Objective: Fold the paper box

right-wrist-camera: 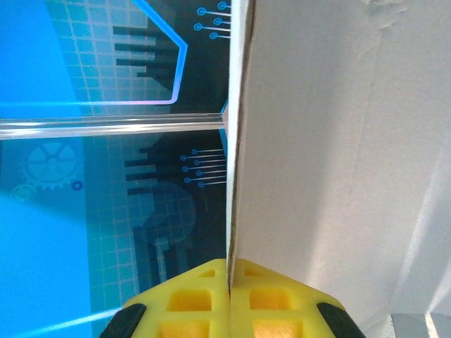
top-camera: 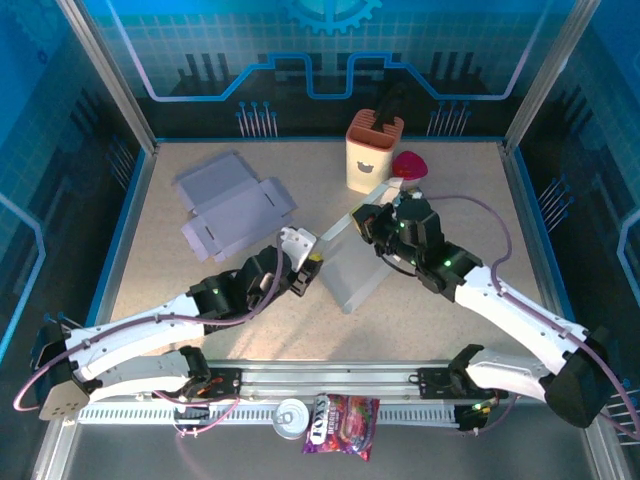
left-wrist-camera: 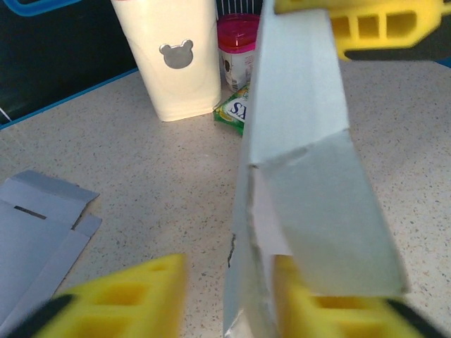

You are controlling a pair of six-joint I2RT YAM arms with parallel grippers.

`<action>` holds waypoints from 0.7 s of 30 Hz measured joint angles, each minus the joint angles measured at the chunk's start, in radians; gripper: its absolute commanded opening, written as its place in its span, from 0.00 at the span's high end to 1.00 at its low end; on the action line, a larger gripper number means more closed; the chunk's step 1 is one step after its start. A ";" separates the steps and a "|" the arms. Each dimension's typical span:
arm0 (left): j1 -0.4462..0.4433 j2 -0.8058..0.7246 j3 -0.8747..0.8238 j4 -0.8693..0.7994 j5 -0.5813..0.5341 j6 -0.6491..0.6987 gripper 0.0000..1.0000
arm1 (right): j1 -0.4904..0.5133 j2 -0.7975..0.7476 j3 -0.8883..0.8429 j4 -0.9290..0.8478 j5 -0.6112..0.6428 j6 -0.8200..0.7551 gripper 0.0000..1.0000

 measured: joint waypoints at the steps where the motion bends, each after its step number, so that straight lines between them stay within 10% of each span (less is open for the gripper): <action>1: 0.006 -0.010 0.000 -0.008 0.000 -0.007 0.35 | 0.006 -0.005 -0.016 0.013 0.014 0.005 1.00; 21: 0.278 -0.262 -0.158 -0.167 0.160 -0.369 0.49 | 0.073 0.174 -0.268 0.472 0.145 0.034 1.00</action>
